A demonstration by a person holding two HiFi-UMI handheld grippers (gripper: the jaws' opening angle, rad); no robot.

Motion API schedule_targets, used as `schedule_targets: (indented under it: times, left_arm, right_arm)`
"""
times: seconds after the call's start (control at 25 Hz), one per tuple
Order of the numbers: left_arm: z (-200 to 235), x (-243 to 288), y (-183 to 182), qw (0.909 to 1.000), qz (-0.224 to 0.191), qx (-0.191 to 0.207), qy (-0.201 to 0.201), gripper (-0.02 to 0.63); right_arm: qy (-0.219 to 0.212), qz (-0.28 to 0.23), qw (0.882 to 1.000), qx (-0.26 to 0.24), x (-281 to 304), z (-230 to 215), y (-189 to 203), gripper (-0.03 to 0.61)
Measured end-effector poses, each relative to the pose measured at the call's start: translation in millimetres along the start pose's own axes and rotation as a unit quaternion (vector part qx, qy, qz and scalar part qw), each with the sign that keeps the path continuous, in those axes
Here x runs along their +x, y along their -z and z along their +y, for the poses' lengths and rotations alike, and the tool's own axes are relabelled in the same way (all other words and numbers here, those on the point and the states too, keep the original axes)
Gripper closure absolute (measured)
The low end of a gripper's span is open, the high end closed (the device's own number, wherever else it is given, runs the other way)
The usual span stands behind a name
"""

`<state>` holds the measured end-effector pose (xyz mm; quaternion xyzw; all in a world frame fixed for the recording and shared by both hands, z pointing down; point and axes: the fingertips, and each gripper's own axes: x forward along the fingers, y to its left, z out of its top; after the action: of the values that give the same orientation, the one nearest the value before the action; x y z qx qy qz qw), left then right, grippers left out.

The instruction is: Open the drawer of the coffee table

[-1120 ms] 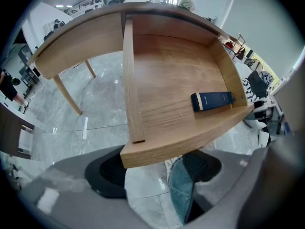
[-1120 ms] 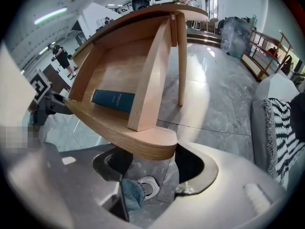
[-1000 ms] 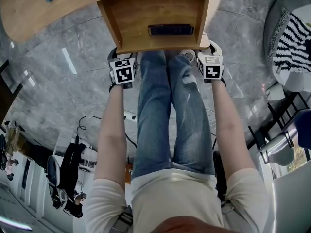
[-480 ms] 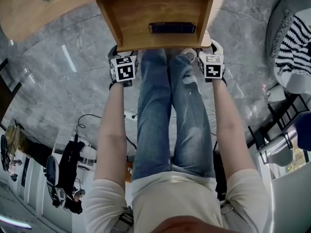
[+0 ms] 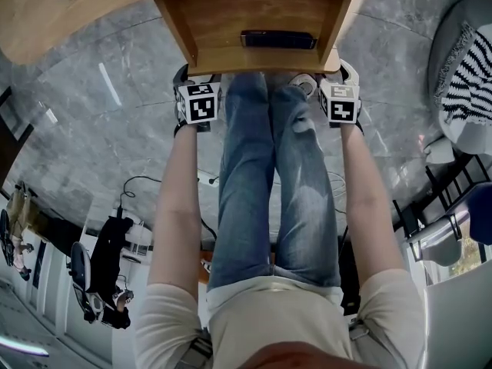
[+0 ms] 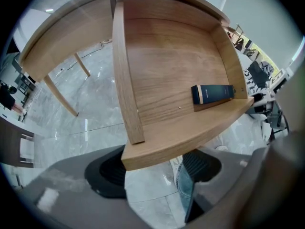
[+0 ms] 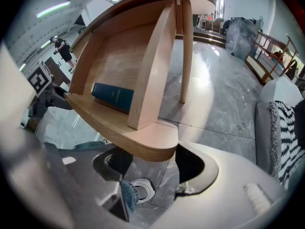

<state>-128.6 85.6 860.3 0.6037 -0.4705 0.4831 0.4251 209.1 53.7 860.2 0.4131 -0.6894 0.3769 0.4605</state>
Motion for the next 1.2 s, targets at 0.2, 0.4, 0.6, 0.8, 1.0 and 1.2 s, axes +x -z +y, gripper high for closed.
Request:
schedule_targets:
  times: [0.2, 0.4, 0.6, 0.8, 1.0, 1.2]
  left_arm:
    - [2.4, 4.1, -2.6, 1.0000, -0.003, 0.003, -0.002, 0.255]
    - [5.0, -6.3, -5.4, 0.9999, -0.013, 0.004, 0.000, 0.255]
    - [1.3, -33.3, -17.0, 0.9997, -0.024, -0.001, 0.010, 0.256]
    - [-3.9, -59.8, -24.6, 0.9989, -0.037, -0.027, 0.013, 0.258]
    - [-0.4, -81.8, -44.7, 0.9977, -0.059, -0.031, 0.011, 0.259]
    - [-1.2, -85.6, -45.0, 0.9981, -0.053, -0.029, 0.010, 0.259]
  right_arm:
    - [-0.003, -0.007, 1.000, 0.001, 5.7, 0.1, -1.6, 0.311]
    - [-0.005, -0.012, 1.000, 0.012, -2.2, 4.8, -4.1, 0.311]
    - [0.000, -0.022, 0.999, 0.032, -29.4, 3.9, -18.0, 0.313]
    - [-0.004, -0.026, 0.999, 0.046, -54.8, 2.1, -30.7, 0.313]
    - [-0.003, -0.033, 0.998, 0.057, -72.0, 3.3, -45.2, 0.314]
    - [-0.005, -0.025, 0.999, 0.048, -75.3, 3.3, -46.3, 0.313]
